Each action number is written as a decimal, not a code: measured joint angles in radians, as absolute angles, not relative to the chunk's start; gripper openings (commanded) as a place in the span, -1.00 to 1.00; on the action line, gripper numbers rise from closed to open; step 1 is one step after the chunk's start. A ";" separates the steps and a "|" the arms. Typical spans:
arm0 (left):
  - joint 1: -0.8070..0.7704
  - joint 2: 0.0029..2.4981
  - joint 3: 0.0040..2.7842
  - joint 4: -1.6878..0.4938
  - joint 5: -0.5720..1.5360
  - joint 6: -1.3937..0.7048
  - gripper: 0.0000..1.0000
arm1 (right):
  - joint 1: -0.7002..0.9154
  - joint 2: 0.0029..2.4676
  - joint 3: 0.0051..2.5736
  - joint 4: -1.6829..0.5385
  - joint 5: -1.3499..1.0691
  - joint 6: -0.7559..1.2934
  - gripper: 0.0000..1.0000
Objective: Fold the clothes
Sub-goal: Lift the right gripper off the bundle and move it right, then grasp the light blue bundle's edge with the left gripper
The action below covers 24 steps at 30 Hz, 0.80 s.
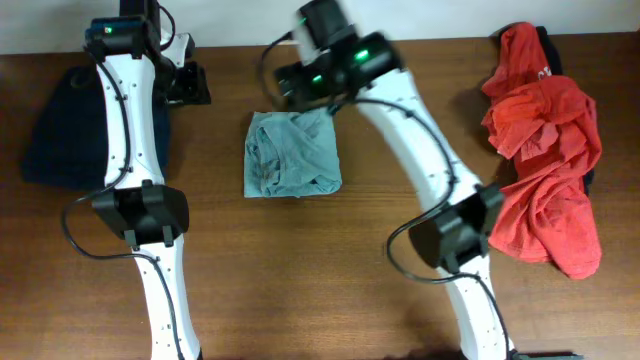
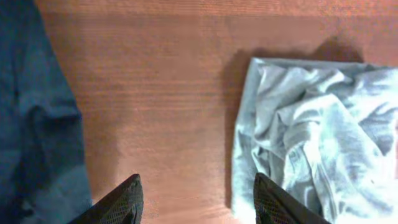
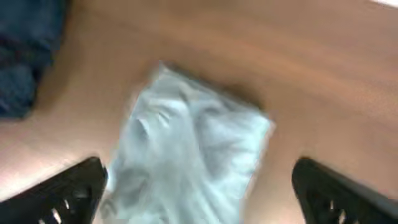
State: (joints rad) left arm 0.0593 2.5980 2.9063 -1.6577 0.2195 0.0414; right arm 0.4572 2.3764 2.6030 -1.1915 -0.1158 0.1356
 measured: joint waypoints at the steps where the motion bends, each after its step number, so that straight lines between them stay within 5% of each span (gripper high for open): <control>1: 0.059 2.598 2.906 -1.670 0.232 0.042 0.13 | 0.428 2.374 2.609 -1.222 -0.126 0.143 0.97; 8: 0.005 2.598 2.906 -1.684 0.311 0.094 0.15 | 0.209 2.374 2.611 -1.341 -0.236 0.163 0.97; 15: -0.233 2.598 2.895 -1.627 0.300 0.146 0.15 | -0.029 2.374 2.612 -1.436 -0.279 0.173 0.97; 24: -0.547 2.687 2.889 -1.597 0.023 -0.096 0.14 | -0.188 2.374 2.612 -1.493 -0.283 0.179 0.97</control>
State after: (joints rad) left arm -0.5472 2.6873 2.8891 -1.5970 0.0235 -0.0963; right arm -0.1879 2.3745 2.6118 -1.4925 -0.2832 0.1791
